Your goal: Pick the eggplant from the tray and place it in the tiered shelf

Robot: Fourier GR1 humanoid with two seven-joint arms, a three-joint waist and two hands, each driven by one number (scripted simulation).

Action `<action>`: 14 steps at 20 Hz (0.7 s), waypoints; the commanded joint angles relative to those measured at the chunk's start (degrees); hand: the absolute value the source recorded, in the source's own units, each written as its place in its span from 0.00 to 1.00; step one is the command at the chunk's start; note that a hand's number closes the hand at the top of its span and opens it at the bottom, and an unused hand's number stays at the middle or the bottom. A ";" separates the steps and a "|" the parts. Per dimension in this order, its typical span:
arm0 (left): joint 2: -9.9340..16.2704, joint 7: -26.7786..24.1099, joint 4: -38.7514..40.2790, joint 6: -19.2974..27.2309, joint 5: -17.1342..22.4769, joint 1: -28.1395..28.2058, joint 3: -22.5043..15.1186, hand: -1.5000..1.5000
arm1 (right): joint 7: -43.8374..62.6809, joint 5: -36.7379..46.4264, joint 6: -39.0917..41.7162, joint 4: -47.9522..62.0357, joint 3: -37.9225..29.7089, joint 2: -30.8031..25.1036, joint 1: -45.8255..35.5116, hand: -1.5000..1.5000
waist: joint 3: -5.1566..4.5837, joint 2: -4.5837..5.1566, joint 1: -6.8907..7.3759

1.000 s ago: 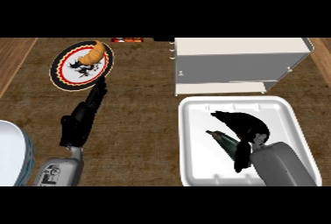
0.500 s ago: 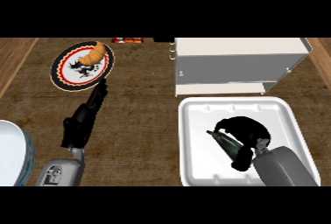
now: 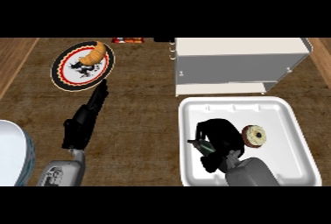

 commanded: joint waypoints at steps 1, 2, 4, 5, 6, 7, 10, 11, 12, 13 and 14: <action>-0.18 -0.13 -0.09 -0.34 0.05 -0.28 -0.41 0.50 | 15.46 -0.66 -12.53 -4.57 7.26 4.52 1.30 1.00 | 0.05 -0.11 0.59; -0.56 -0.55 0.30 -0.89 0.30 -0.12 -0.94 0.50 | 18.38 -1.80 -16.50 -3.61 9.66 4.57 0.02 1.00 | 0.08 0.22 1.42; -0.84 -0.24 1.95 0.66 -0.44 -2.01 -0.12 0.50 | 24.00 -2.55 -23.23 -5.40 16.11 4.64 0.06 1.00 | 0.07 0.35 0.96; -0.61 -0.44 1.38 -0.77 0.28 -1.44 -0.62 0.50 | 27.19 -2.38 -26.28 -5.43 20.97 4.67 -0.16 1.00 | 0.06 0.29 1.56; 0.19 -0.51 2.00 -1.21 0.35 -2.43 -0.06 0.50 | 28.37 -3.43 -30.75 -4.49 21.09 4.68 -2.62 1.00 | 0.08 0.51 1.83; 1.16 -0.92 1.29 -2.32 1.38 -2.20 0.73 0.50 | 31.12 -3.80 -33.40 -6.24 23.64 4.70 -2.84 1.00 | 0.06 0.35 1.70; -0.53 -0.37 3.48 0.52 -0.53 -3.26 0.30 0.50 | 31.21 -4.90 -45.61 -10.24 26.08 4.73 -2.79 1.00 | 0.13 0.39 0.96; -0.14 -1.30 2.10 -1.22 0.55 -1.61 -0.14 0.50 | 35.35 -5.22 -46.88 -11.76 27.98 4.73 -6.54 1.00 | 0.07 0.20 1.94; -0.49 -1.16 2.54 -0.98 0.28 -1.08 -0.43 0.50 | 37.25 -3.23 -49.47 -13.42 30.32 4.74 -6.35 1.00 | 0.04 0.11 1.25; -0.37 2.06 0.65 -0.53 0.30 -2.93 -0.10 0.50 | 39.46 -2.30 -49.69 -13.57 29.65 4.74 -9.75 1.00 | 0.05 0.10 1.09; 0.63 -2.11 3.46 -0.98 0.71 -1.98 1.26 0.50 | 42.64 -1.95 -48.75 -13.72 30.53 4.74 -14.23 1.00 | -0.02 0.28 1.02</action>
